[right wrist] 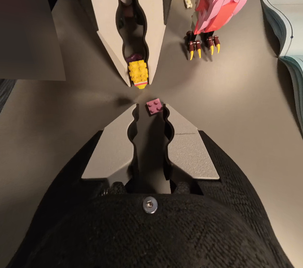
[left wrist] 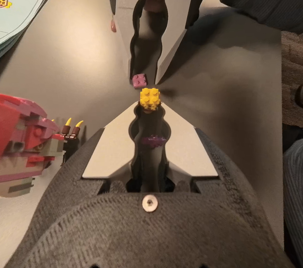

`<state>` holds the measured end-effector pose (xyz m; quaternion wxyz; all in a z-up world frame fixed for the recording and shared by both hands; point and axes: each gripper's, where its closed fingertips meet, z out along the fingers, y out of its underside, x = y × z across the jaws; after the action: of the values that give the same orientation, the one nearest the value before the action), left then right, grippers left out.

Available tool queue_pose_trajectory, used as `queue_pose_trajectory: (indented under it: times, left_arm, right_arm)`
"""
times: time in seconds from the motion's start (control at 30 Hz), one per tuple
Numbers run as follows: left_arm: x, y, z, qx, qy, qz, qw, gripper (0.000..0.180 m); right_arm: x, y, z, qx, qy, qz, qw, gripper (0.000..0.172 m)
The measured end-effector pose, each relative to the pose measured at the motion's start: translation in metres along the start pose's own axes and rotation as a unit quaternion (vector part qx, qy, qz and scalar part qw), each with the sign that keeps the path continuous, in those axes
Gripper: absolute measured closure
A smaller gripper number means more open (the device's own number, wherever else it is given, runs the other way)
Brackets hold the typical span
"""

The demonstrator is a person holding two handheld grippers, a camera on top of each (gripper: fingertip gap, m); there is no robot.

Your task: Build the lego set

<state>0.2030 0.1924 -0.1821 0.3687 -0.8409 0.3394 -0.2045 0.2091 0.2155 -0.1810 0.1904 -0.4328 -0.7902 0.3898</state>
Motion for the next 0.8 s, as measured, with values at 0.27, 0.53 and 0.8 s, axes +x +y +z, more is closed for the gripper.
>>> queue_pose_trajectory:
  times: [0.27,0.53,0.8]
  left_arm:
    - [-0.001,0.0,0.0,0.002,-0.002,-0.002,1.0,0.151]
    - [-0.003,0.0,0.0,0.001,-0.007,-0.005,1.0,0.161]
    - [0.001,0.0,0.0,0.0,0.001,0.002,1.0,0.161]
  right_arm:
    - [0.004,0.001,-0.001,-0.001,0.029,0.013,1.0,0.158]
    - [-0.011,-0.048,-0.016,0.099,0.012,0.002,0.995,0.158]
    - [-0.013,-0.047,-0.002,0.018,0.04,-0.02,0.999,0.158]
